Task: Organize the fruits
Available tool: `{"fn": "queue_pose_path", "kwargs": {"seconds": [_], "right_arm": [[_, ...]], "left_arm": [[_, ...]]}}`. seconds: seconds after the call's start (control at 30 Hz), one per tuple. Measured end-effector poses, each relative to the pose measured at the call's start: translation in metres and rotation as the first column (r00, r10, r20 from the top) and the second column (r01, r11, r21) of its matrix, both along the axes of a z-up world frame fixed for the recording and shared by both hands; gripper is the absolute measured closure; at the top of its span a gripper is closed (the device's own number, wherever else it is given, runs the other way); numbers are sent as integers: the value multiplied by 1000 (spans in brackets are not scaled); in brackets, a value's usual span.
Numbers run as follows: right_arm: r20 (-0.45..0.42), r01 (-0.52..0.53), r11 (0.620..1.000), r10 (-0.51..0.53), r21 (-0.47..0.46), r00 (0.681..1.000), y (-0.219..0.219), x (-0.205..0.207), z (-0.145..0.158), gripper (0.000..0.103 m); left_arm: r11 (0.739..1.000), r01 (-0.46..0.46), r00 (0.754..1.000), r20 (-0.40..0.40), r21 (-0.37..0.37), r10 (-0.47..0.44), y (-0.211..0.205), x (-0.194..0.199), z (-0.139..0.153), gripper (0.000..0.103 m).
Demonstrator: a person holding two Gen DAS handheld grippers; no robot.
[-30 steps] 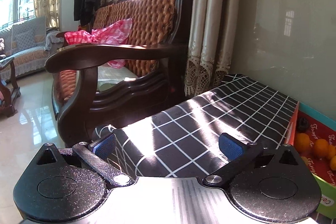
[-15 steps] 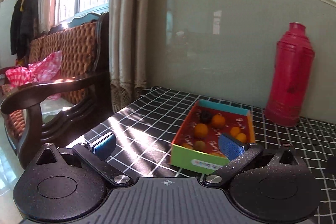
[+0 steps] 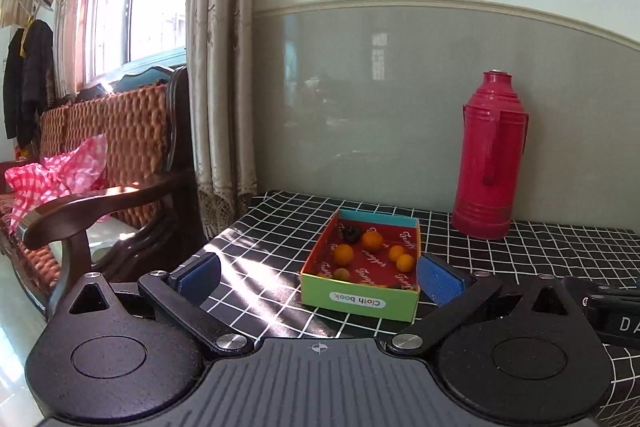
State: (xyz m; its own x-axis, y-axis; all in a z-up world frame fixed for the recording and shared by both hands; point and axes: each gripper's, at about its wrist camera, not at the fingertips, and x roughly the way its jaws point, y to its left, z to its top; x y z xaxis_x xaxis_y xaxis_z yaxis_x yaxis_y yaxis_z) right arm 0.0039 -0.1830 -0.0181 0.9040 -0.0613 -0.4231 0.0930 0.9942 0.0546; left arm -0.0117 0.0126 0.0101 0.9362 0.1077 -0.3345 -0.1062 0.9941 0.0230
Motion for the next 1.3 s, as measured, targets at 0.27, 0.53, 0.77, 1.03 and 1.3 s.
{"fn": "queue_pose_path", "kwargs": {"seconds": [0.27,0.53,0.77,1.03,1.3], "right_arm": [[-5,-1,1000,1,-3,1000,2,0,-2,6],[-14,-12,1000,12,-17,1000,7,0,-4,6],[-20,-16,1000,16,-27,1000,8,1,-5,6],[-19,-13,1000,12,-18,1000,5,1,-4,6],[-31,-18,1000,18,-19,999,5,2,-7,6]], "left_arm": [[1000,-7,1000,2,-10,7,1,2,0,0],[1000,2,1000,-10,-7,-2,-2,5,-4,0],[1000,-1,1000,-5,-17,1,-3,8,-3,0],[1000,6,1000,-5,-11,-7,-6,7,-4,0],[1000,12,1000,-5,-14,-12,-7,7,-5,0]]}}
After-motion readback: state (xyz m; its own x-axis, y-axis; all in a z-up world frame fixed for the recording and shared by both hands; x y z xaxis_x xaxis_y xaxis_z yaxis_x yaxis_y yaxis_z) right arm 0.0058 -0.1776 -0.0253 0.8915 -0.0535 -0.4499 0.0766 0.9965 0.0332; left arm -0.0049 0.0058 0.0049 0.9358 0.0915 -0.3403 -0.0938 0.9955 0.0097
